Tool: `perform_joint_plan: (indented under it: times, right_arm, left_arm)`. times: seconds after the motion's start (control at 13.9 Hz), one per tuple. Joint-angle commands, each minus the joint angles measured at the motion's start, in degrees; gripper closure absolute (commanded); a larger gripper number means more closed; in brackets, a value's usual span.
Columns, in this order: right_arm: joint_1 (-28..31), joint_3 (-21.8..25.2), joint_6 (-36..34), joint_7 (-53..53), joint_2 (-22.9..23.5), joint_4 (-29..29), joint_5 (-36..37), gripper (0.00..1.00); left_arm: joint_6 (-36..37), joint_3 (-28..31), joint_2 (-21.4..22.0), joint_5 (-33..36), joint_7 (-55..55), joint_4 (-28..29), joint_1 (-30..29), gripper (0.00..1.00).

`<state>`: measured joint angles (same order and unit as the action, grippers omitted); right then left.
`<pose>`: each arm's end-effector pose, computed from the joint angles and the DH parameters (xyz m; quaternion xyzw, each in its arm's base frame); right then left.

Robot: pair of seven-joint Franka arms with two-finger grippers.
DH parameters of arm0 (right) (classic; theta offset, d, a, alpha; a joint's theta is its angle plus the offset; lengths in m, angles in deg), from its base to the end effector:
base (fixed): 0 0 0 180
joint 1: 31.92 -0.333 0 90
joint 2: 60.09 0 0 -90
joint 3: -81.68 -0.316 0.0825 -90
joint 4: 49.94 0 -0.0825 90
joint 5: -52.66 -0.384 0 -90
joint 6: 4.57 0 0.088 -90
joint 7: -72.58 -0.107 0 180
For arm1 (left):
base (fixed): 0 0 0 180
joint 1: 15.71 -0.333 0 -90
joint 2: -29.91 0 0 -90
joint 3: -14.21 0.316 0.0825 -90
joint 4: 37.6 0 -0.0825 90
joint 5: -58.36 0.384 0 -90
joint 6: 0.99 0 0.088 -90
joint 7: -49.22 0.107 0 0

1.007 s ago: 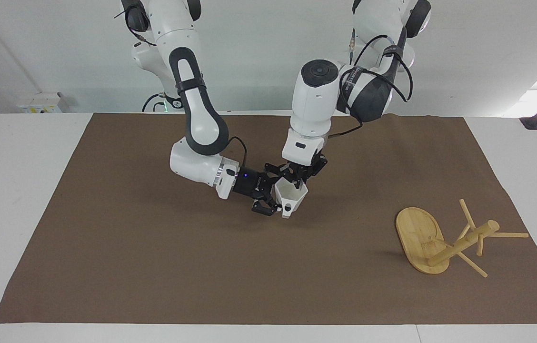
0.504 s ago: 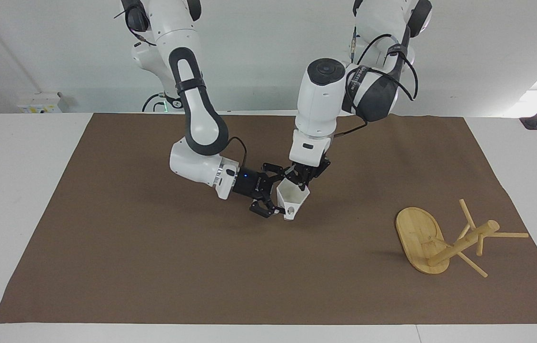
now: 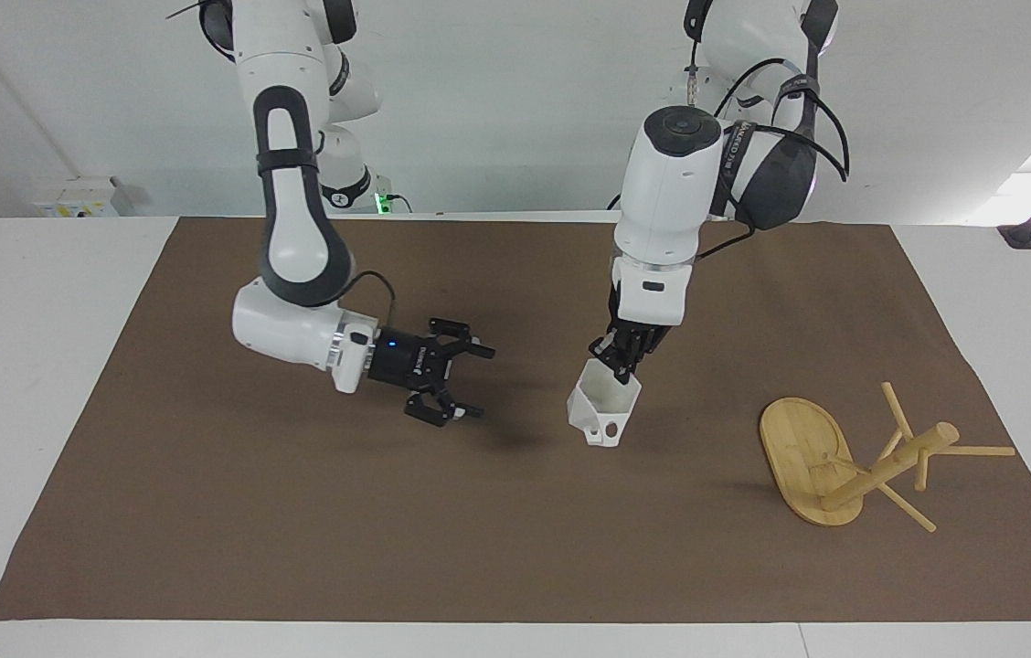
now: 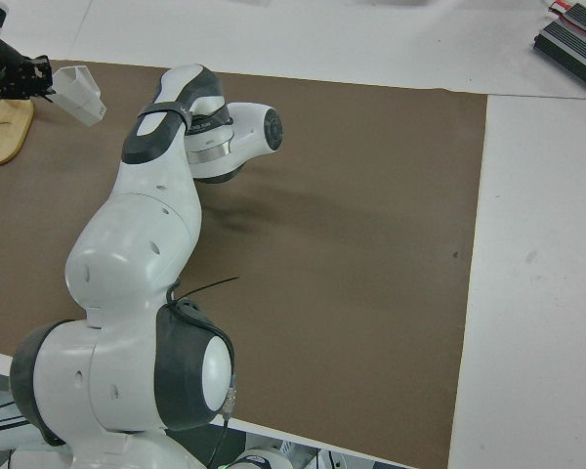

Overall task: Hang cup on rack
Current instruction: 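Carry the mug toward the mug tree while the right gripper withdraws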

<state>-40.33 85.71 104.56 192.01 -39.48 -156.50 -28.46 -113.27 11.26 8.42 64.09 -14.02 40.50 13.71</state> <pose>0.6238 0.1227 0.3519 -0.6272 -0.5245 -0.4133 0.4008 0.5931 -0.3609 0.5296 0.9601 0.2538 0.1031 0.0559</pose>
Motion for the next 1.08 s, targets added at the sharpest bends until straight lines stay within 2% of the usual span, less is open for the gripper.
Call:
perform_joint_plan:
  times: [0.0,0.22,0.43,0.5,0.65,0.86,1.01]
  right_arm:
    - [10.83,-0.61,-8.83,-0.51,-1.71,0.64,11.12,0.00]
    - [19.63,-0.61,-14.81,-10.57,-8.27,4.86,33.67,0.00]
    - [21.85,-0.61,-24.12,-29.01,-11.46,12.75,52.24,0.00]
    - [21.68,-0.69,-24.58,-33.78,-12.25,14.96,56.56,0.00]
    - [19.85,-1.57,-24.33,-40.56,-14.44,17.70,66.41,0.00]
    - [17.38,-1.57,-24.59,-60.82,-15.94,21.04,71.44,0.00]
    - [15.37,-1.57,-28.95,-75.50,-16.38,23.93,75.65,0.00]
  left_arm:
    - [-12.30,0.14,10.63,0.77,-0.74,16.49,-3.65,1.00]
    - [-35.74,0.23,22.77,0.77,-0.48,38.38,-7.17,1.00]
    - [-57.82,0.14,27.28,0.77,0.39,53.69,-11.29,1.00]
    - [-62.41,0.14,27.20,0.86,1.70,55.92,-12.96,1.00]
    - [-68.85,0.14,23.62,0.77,2.51,56.55,-14.29,1.00]
    - [-71.15,0.14,20.44,0.77,4.26,55.76,-16.75,1.00]
    - [-72.38,0.23,17.72,0.77,4.71,54.01,-18.51,1.00]
